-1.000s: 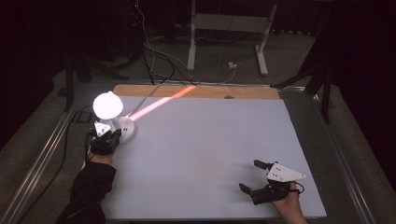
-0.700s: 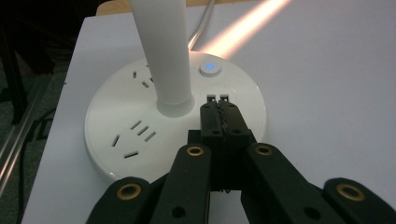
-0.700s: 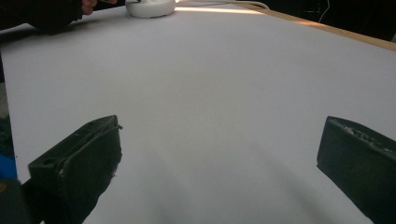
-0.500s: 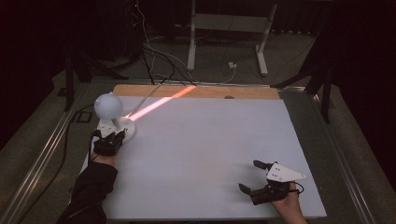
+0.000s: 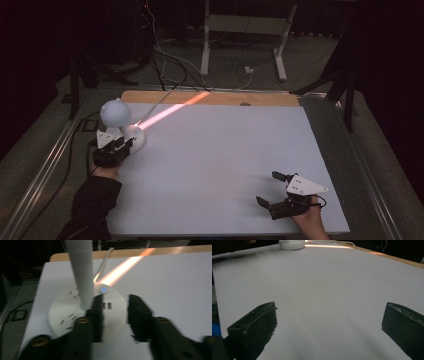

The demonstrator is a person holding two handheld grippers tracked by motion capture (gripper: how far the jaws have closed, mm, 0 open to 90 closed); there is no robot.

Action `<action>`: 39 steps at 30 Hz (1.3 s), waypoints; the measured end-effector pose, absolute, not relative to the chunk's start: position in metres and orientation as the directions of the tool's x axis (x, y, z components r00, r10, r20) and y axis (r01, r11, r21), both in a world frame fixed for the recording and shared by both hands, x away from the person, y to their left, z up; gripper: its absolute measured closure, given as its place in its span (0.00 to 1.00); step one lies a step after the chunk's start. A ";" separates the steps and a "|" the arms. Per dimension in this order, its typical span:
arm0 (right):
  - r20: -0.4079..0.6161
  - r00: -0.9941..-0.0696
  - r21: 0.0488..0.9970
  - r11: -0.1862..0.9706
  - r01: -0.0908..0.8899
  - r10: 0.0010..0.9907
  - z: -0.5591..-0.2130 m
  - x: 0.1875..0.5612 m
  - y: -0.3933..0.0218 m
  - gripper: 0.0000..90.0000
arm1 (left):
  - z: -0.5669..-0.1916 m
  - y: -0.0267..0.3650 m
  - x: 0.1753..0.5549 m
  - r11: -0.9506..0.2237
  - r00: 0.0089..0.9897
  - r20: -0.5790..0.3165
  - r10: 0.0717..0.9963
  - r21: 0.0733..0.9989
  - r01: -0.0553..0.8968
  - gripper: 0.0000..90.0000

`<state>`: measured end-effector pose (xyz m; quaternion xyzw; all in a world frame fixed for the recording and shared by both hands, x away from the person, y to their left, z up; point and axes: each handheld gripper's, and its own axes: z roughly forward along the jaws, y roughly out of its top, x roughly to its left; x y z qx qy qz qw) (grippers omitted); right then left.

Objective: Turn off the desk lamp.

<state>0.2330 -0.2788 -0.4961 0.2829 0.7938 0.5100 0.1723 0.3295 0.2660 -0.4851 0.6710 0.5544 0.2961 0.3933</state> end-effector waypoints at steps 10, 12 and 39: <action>0.016 -0.780 0.909 0.315 0.272 0.626 -0.496 0.233 -0.280 0.00 | -0.473 0.267 0.319 -0.059 0.266 -0.098 0.959 0.850 0.524 0.21; 0.017 -0.779 0.909 0.314 0.273 0.626 -0.496 0.233 -0.280 0.00 | -0.472 0.265 0.316 -0.059 0.300 -0.121 0.946 0.847 0.528 0.12; 0.018 -0.784 0.904 0.326 0.278 0.621 -0.498 0.235 -0.277 0.00 | -0.504 0.236 0.250 -0.245 0.580 -0.123 0.805 0.822 0.515 0.01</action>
